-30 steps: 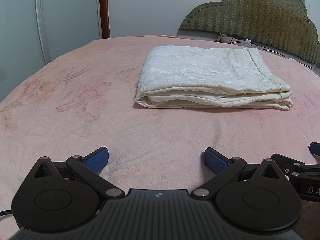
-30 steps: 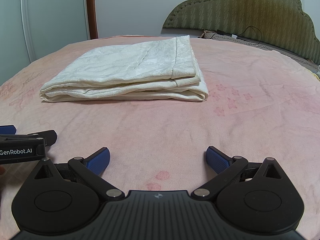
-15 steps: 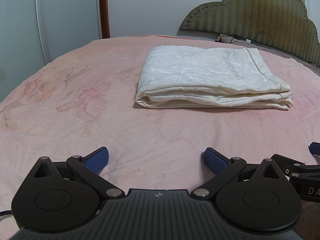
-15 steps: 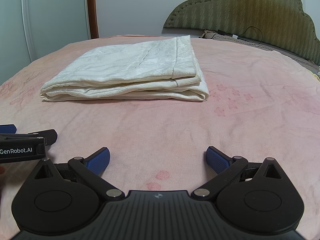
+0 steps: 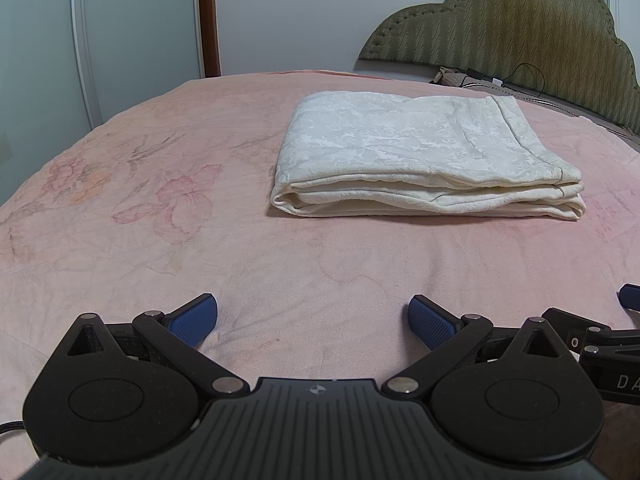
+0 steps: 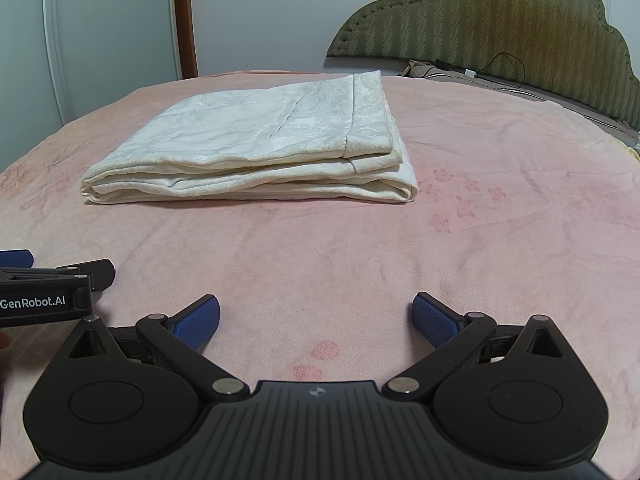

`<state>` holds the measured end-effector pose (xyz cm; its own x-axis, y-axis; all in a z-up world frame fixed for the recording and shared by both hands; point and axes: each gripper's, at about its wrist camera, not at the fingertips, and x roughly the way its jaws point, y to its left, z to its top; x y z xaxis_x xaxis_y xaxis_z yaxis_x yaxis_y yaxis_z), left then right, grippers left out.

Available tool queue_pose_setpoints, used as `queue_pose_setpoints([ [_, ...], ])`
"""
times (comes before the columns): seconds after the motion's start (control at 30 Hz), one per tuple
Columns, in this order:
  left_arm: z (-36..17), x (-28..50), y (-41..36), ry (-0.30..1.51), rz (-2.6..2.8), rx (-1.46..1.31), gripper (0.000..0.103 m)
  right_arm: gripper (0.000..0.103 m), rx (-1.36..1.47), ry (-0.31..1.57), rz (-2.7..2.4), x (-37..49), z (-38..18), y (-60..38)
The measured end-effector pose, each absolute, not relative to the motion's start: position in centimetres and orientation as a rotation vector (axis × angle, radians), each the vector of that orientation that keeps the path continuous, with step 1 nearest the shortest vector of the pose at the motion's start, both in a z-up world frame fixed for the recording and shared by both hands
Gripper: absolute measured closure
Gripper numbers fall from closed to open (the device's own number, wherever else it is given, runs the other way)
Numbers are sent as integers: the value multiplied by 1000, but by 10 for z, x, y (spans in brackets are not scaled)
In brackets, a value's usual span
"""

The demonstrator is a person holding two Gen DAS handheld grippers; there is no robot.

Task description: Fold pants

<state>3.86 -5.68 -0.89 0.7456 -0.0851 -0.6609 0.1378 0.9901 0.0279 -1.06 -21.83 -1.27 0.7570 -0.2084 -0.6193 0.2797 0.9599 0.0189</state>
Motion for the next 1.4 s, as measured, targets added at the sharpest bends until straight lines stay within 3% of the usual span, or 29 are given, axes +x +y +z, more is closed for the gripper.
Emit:
queue_pose_setpoints([
  [1.4,-9,39,-56,719,-122,78,0,0,108,662,-256,-11,-13,-221],
])
